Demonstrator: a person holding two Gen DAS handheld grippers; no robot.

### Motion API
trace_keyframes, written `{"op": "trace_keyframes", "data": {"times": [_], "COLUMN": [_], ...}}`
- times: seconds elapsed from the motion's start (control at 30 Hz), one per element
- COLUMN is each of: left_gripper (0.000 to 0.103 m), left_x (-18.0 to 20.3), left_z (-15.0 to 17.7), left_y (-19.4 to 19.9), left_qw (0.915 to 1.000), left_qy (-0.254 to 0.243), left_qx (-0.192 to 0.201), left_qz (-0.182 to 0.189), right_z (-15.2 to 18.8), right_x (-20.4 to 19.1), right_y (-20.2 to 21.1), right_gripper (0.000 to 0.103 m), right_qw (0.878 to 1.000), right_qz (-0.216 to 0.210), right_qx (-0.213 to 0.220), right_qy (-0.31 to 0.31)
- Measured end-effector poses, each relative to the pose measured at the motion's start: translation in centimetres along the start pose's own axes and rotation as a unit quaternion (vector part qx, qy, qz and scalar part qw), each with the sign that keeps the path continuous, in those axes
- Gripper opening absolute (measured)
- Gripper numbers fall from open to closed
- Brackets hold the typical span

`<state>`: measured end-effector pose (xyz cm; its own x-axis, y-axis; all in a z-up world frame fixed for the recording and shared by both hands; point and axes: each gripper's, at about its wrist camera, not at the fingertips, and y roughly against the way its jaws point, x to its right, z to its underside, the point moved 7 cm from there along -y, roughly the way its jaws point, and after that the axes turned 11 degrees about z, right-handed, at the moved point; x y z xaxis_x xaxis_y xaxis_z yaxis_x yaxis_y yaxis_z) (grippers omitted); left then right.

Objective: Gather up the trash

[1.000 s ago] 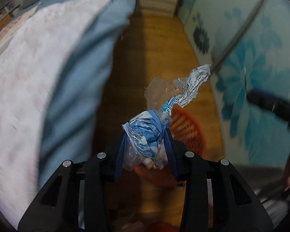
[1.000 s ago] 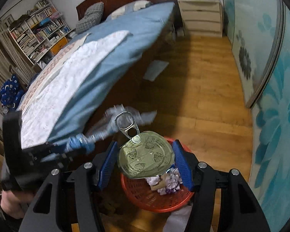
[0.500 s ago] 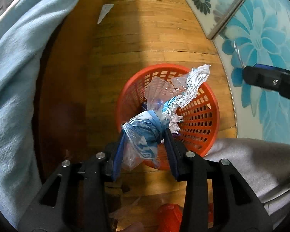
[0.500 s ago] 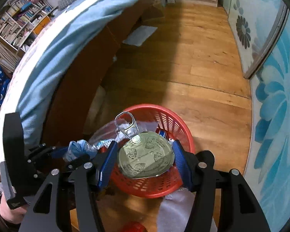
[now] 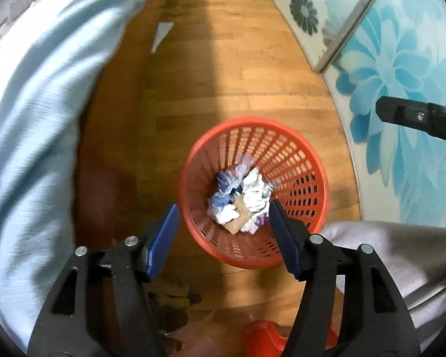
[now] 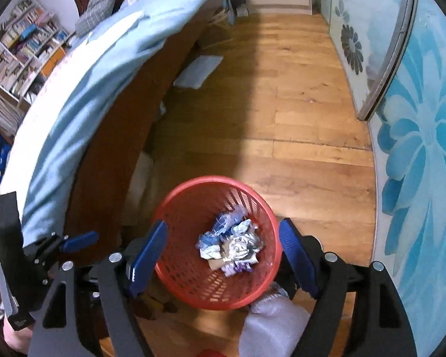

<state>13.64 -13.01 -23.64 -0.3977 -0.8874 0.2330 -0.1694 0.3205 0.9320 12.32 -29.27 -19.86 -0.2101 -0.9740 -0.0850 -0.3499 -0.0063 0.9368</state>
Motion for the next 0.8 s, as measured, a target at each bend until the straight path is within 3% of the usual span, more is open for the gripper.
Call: {"op": "trace_keyframes", "data": {"times": [0.23, 0.47, 0.67, 0.8], "left_gripper": [0.077, 0.088, 0.088, 0.092], "left_x": [-3.5, -9.9, -15.9, -18.2], "left_z": [-1.2, 0.2, 4.2, 5.5], "left_y": [8.5, 18.1, 20.9, 21.3], "left_qw": [0.9936, 0.9693, 0.9548, 0.9501], "left_qy": [0.023, 0.073, 0.130, 0.156], "left_qx": [0.108, 0.222, 0.237, 0.239], "left_qz": [-0.021, -0.075, -0.123, -0.127], "right_z": [-1.7, -2.7, -2.7, -2.2], "right_x": [-3.6, -12.5, -20.9, -25.3], "right_y": [3.2, 8.9, 13.1, 13.3], "right_gripper": [0.087, 0.091, 0.095, 0.096], "right_qw": [0.998, 0.980, 0.951, 0.943], "right_qz": [-0.027, -0.070, -0.133, -0.158], "right_qx": [0.059, 0.171, 0.242, 0.240], "right_qy": [0.010, 0.075, 0.138, 0.166]}}
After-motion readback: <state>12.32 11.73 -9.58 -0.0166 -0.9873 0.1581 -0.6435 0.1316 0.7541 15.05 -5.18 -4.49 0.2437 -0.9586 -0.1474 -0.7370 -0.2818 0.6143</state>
